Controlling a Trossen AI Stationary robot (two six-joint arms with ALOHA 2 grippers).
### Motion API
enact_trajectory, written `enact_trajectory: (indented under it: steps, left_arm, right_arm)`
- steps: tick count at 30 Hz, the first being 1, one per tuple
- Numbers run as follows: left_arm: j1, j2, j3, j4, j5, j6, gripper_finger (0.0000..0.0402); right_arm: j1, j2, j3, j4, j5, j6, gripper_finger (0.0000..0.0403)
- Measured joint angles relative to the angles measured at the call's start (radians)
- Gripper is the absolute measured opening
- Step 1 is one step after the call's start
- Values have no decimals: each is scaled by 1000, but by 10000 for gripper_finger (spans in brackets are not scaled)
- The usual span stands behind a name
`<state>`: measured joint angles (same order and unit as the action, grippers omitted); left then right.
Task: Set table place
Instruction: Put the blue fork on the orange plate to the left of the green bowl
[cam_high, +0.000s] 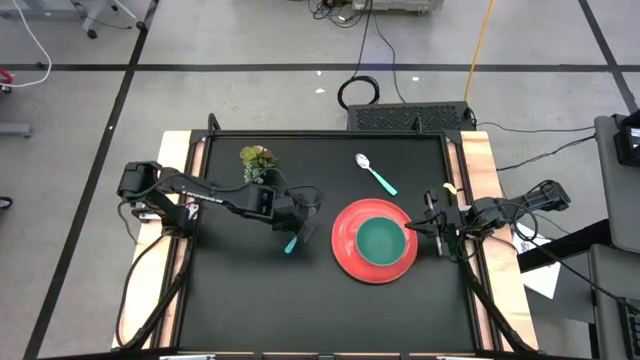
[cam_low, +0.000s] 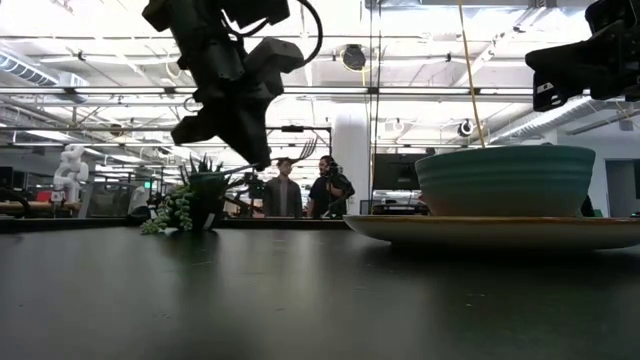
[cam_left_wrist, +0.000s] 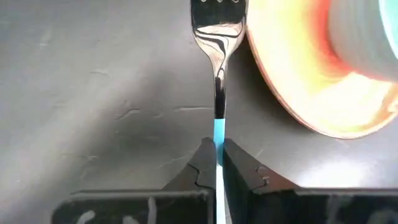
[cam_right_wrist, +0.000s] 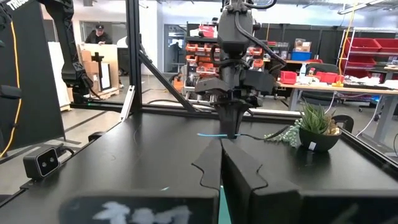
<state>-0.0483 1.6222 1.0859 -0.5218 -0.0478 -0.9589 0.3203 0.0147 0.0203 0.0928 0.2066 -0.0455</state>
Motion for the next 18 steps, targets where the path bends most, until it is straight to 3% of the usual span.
enact_trajectory:
  steps: [18]
  left_arm:
    - [-13,0,0,46,-21,-44,9]
  right_arm:
    - [0,0,0,-8,0,0,0]
